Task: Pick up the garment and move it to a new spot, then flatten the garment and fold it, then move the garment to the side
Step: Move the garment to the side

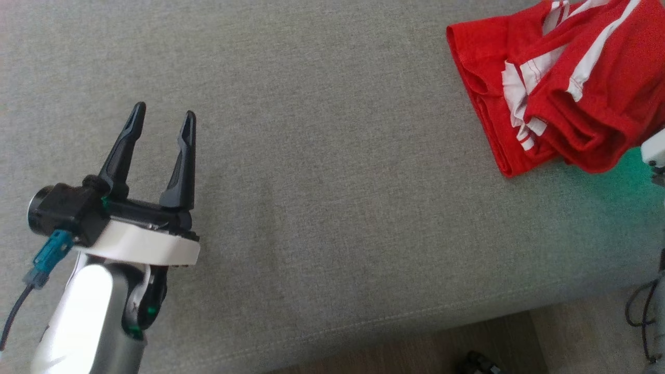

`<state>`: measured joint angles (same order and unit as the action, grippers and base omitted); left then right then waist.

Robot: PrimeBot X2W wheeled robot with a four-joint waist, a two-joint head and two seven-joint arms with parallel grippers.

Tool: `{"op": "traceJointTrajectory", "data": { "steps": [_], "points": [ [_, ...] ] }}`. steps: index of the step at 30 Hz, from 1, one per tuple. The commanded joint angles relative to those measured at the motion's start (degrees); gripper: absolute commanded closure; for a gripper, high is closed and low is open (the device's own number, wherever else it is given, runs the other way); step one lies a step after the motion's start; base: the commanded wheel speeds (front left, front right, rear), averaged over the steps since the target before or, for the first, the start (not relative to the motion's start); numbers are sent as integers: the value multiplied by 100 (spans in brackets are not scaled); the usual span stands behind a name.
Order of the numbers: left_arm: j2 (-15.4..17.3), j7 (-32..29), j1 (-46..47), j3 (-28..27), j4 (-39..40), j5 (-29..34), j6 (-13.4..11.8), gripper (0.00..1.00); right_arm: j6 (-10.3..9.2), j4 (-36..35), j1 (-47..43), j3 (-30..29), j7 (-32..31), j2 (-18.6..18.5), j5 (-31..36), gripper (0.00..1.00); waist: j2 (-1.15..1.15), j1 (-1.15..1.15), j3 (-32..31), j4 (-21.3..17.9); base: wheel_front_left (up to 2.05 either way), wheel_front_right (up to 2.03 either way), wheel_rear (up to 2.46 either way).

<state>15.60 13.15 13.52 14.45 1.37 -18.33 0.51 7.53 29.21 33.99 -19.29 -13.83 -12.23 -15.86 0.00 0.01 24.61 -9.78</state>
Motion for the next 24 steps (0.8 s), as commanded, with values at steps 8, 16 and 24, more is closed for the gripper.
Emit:
{"op": "traceJointTrajectory", "data": {
  "steps": [8, 16, 24],
  "points": [
    [177, -17, 166, -145, 148, 14, -6, 0, -4, -245, 37, 67, 353, 115, 308, 0, 0, -1, -110, -74, 0, 0, 0],
    [174, 5, -79, -200, 42, -70, -107, 0, -4, -1533, -829, 261, 846, 521, 561, 0, 0, -1, -556, -60, 0, 0, 0],
    [140, 18, -359, -307, 42, -169, -279, 0, -4, -3026, -1702, 841, 1014, 874, 916, 0, 0, -1, -930, 165, 0, 0, 0]
  ]
}}
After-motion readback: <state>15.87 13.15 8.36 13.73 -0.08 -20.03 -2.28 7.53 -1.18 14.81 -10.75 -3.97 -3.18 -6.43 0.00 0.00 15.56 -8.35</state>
